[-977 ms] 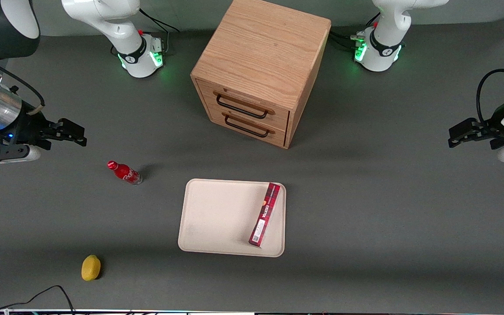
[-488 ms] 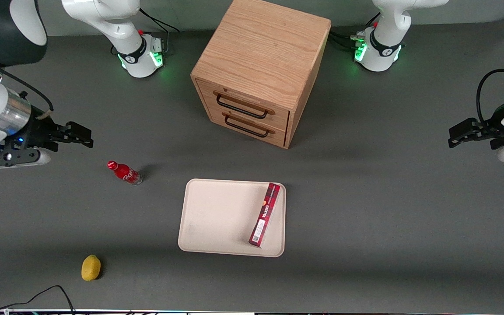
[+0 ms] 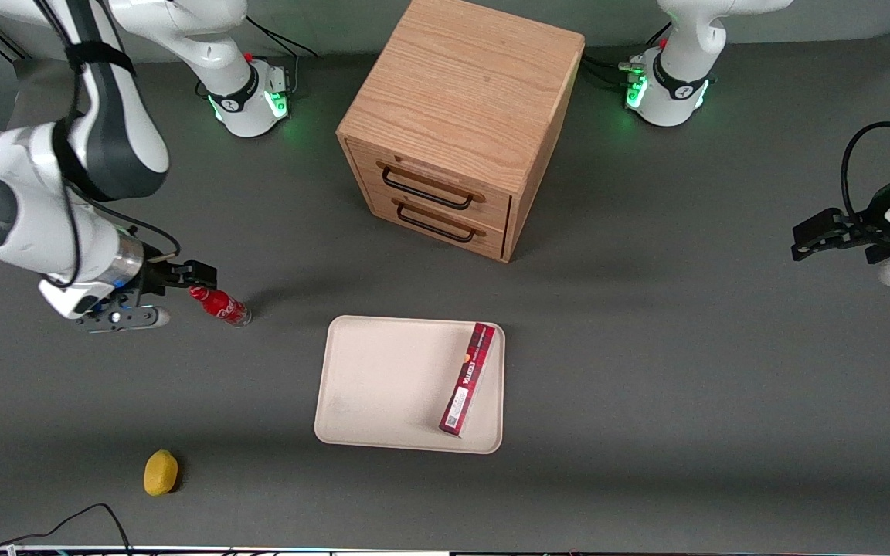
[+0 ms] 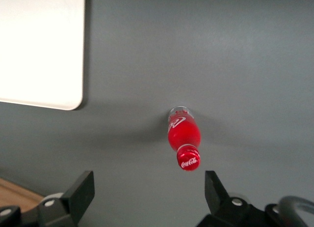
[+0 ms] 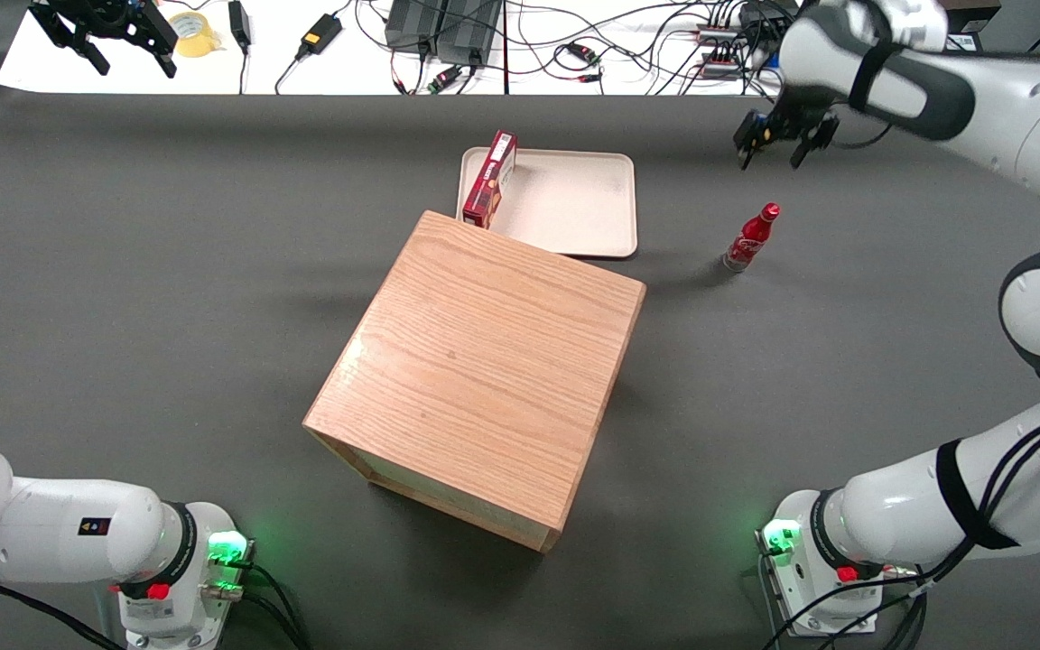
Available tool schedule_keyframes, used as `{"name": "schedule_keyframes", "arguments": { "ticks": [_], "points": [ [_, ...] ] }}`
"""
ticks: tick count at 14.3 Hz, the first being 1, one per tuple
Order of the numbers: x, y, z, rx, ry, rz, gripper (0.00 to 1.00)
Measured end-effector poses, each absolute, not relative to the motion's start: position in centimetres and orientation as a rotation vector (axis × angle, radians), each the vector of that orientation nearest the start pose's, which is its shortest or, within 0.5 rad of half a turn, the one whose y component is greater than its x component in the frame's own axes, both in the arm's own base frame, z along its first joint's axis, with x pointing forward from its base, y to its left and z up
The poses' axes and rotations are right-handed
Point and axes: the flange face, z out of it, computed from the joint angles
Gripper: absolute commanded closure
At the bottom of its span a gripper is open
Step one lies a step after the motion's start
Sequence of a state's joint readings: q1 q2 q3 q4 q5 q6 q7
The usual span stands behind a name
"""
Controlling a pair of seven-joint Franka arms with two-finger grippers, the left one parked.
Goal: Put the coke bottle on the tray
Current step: 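Close the right gripper around the bottle's cap end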
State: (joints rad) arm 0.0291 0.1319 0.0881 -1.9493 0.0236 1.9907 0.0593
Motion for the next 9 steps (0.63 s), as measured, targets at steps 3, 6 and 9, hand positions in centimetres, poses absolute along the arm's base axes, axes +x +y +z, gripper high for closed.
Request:
{"name": "schedule_keyframes", "arguments": {
  "ticks": [3,6,9],
  "points": [
    [55.1,4.7,39.0,-3.115,-0.154,0.145,0.01],
    [54.2,2.1,37.7,-3.12,-0.177,0.072,0.02],
    [53.6,1.2,35.6,-3.124,-0.172,0.022,0.03]
  ]
}}
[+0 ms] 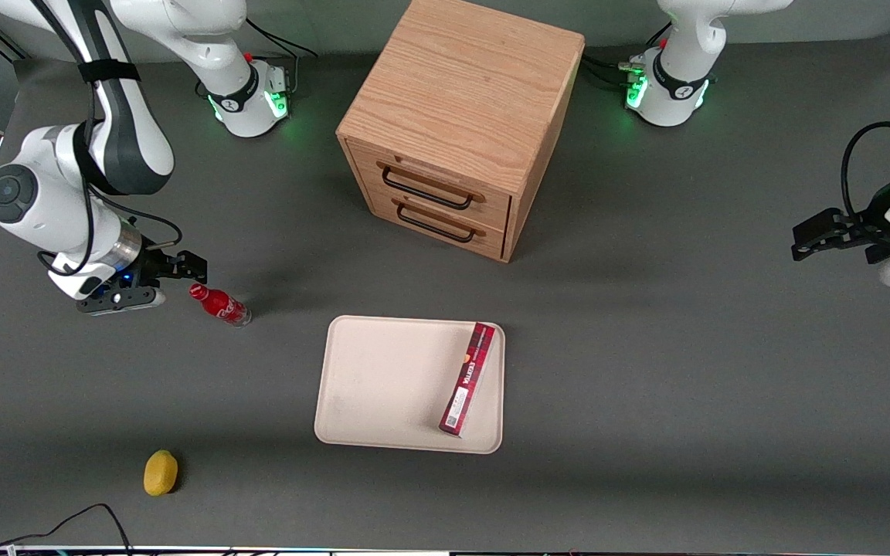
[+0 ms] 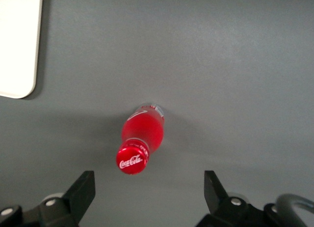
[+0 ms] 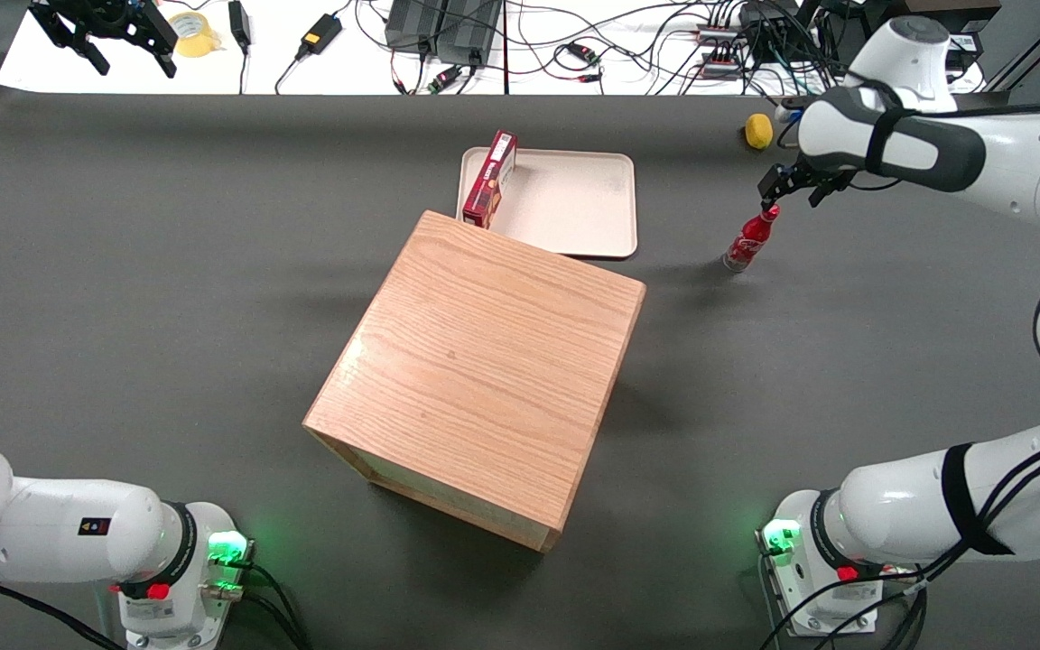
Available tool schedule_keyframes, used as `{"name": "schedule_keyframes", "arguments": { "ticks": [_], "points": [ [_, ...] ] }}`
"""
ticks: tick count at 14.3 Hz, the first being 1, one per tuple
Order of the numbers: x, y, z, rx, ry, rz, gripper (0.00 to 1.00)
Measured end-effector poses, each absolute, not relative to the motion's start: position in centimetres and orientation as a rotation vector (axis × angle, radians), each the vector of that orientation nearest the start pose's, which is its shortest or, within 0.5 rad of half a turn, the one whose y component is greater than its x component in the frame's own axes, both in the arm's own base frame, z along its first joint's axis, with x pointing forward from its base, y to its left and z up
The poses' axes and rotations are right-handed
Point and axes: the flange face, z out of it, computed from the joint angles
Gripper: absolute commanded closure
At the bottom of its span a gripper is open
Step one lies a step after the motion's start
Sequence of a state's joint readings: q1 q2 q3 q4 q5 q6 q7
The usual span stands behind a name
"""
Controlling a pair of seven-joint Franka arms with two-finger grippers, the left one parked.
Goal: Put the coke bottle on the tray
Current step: 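Close the right gripper around the bottle's cap end, then lift the held bottle up off the table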
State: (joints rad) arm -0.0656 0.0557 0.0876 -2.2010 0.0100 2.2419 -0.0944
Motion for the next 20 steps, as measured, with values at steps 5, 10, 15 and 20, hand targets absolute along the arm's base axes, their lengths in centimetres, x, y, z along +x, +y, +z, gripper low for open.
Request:
{"name": "schedule_keyframes", "arguments": {
  "ticks": [5,10,15,20],
  "points": [
    [53.0,1.7,34.2,-3.124,-0.184,-0.045,0.24],
    [52.9,2.2,33.5,-3.123,-0.188,-0.062,1.0],
    [53.1,2.4,33.7,-3.123,-0.173,-0.073,1.0],
    [55.2,3.6,43.5,-3.122,-0.179,0.103,1.0]
  ]
}}
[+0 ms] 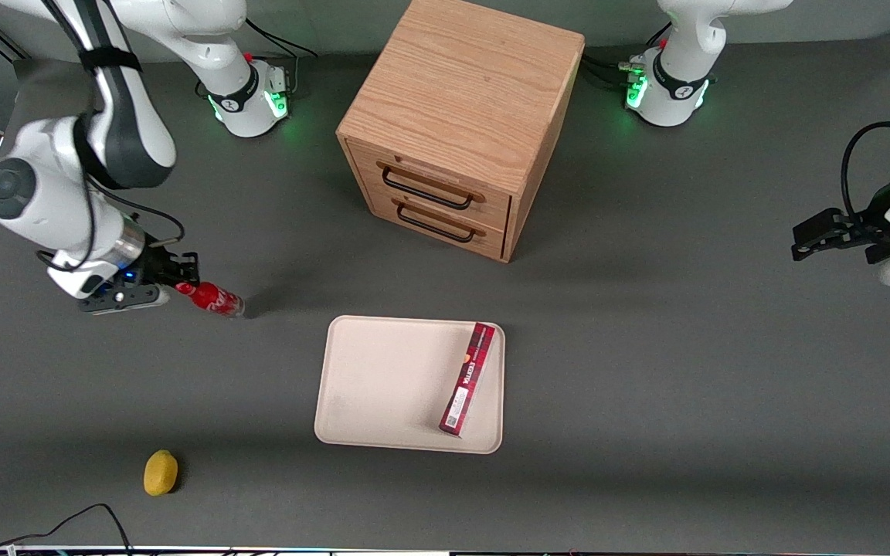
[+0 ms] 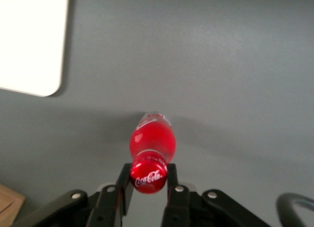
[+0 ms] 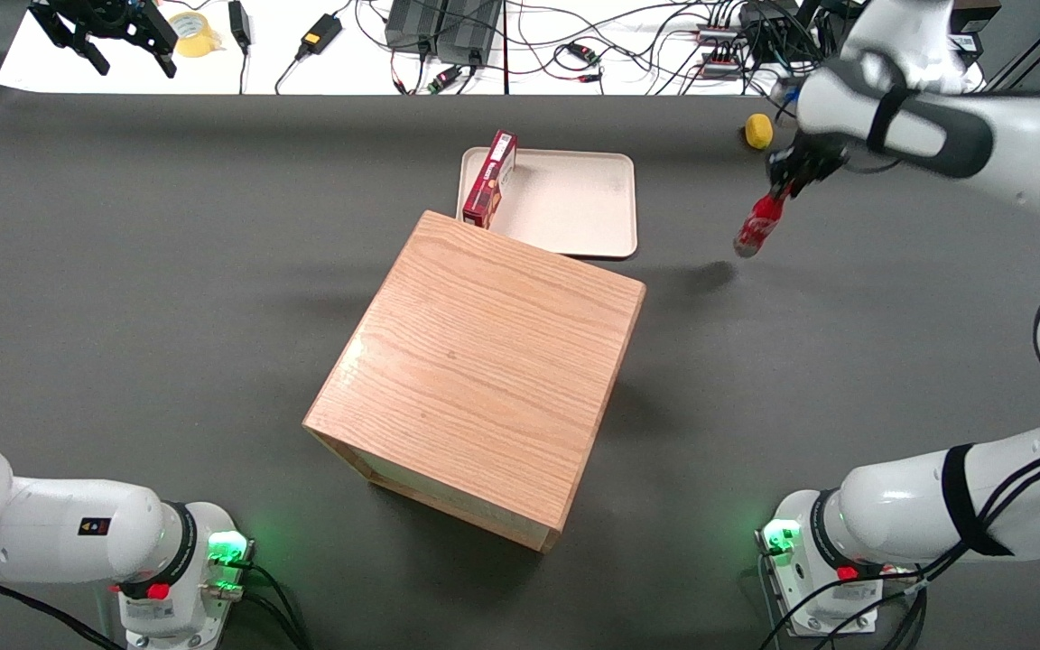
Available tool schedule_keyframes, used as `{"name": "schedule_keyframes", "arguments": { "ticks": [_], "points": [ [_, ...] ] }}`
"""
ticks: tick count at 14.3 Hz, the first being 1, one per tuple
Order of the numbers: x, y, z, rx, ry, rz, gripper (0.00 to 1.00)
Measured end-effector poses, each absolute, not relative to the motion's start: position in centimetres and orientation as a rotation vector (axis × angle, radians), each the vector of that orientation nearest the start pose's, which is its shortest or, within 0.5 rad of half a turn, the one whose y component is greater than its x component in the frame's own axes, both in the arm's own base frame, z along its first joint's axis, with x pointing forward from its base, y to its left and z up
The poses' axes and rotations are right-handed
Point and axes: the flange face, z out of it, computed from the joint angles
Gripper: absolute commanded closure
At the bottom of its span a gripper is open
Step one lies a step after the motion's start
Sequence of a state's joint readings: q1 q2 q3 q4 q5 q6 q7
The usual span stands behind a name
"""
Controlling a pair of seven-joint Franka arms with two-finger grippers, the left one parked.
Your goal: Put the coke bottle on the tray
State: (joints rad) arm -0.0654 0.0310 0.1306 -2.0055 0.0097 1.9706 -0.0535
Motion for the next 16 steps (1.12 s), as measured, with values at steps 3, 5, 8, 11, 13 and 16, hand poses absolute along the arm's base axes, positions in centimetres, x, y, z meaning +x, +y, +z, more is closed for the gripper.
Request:
{"name": "schedule_keyframes", "arguments": {
  "ticks": [3,5,8,11,13,16],
  "points": [
    [55.5,4.4,53.4,-3.122,-0.19,0.147,1.0],
    [55.2,5.0,59.2,-3.12,-0.202,0.171,1.0],
    [56.6,7.2,62.5,-3.115,-0.167,0.183,1.0],
    [61.1,12.5,57.7,-3.111,-0.122,0.224,1.0],
    [64.3,16.7,53.3,-3.104,-0.088,0.209,1.0],
    [67.2,22.1,46.7,-3.094,-0.041,0.159,1.0]
  ]
}}
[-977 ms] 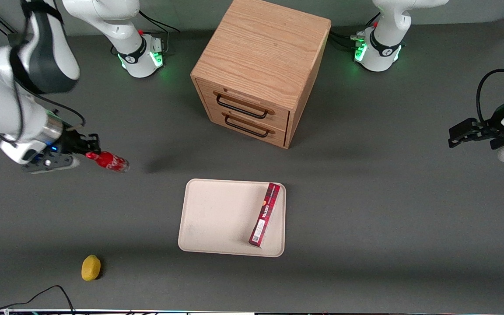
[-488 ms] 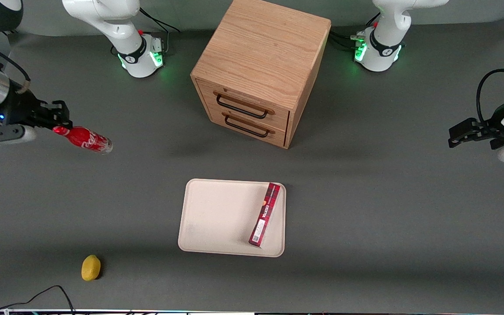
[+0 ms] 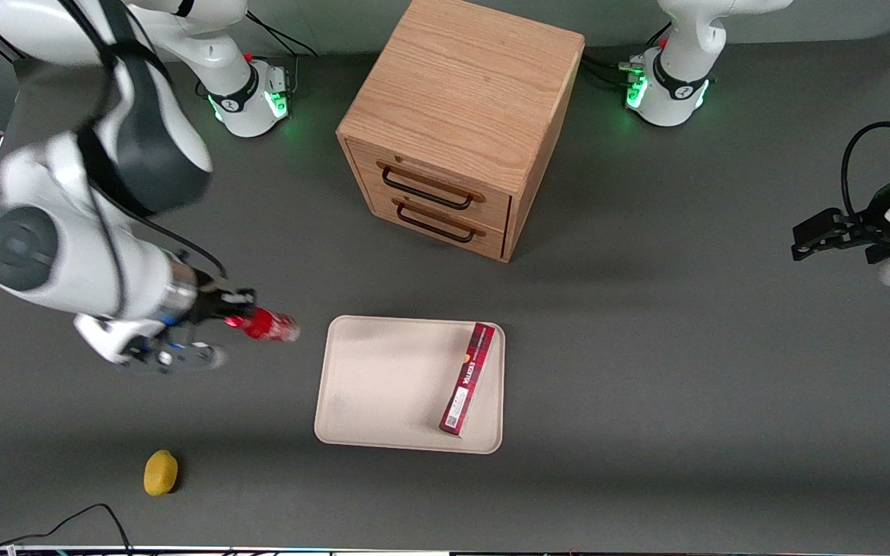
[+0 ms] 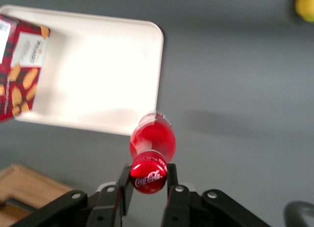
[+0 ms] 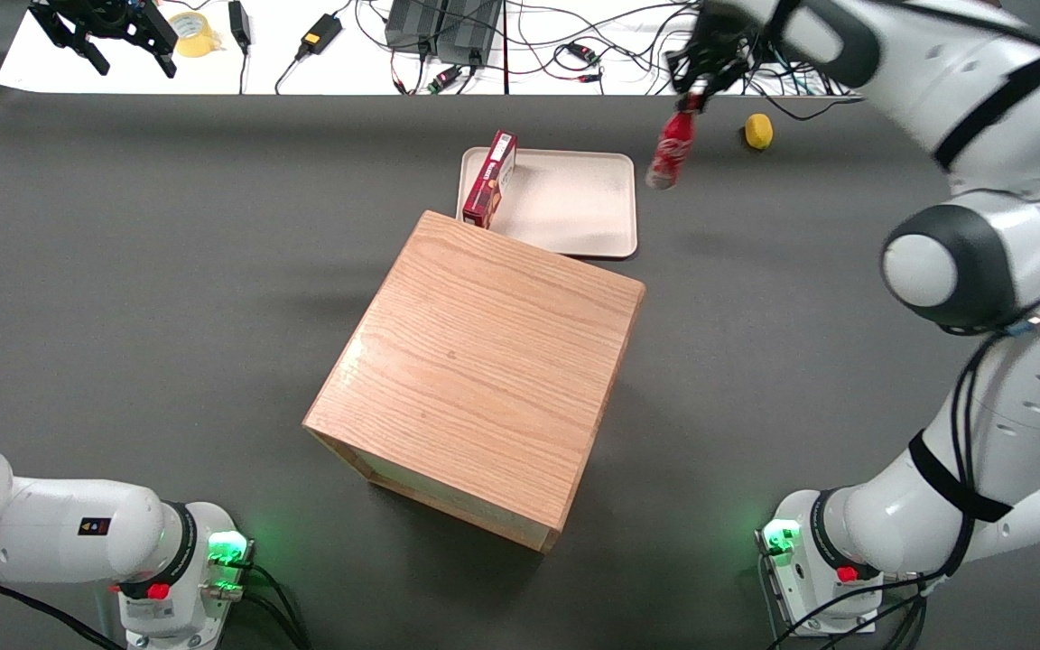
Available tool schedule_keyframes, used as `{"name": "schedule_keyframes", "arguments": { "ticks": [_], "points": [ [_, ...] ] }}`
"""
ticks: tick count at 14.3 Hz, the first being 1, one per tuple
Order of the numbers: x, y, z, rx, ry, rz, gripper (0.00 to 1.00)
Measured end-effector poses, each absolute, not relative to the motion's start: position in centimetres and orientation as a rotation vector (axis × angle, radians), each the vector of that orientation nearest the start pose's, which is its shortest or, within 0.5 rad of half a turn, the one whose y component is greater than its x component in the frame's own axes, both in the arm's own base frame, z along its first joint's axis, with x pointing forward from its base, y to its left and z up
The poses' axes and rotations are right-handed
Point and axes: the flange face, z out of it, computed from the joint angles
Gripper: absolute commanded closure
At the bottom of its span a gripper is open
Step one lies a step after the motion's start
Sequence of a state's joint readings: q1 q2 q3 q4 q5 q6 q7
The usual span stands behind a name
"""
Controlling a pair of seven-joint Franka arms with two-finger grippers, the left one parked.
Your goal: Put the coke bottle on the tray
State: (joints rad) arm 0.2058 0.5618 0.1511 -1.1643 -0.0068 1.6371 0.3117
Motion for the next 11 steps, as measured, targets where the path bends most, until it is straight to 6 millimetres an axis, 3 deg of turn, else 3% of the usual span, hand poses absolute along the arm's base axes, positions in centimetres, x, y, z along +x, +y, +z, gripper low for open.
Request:
{"name": "schedule_keyframes", "arguments": {
  "ticks": [3,5,11],
  "points": [
    [69.3,25.1,41.4,-3.099,0.009,0.059,1.0],
    [70.3,25.4,38.8,-3.111,0.02,0.014,1.0],
    [72.2,25.4,35.3,-3.098,0.069,-0.097,1.0]
  ]
}}
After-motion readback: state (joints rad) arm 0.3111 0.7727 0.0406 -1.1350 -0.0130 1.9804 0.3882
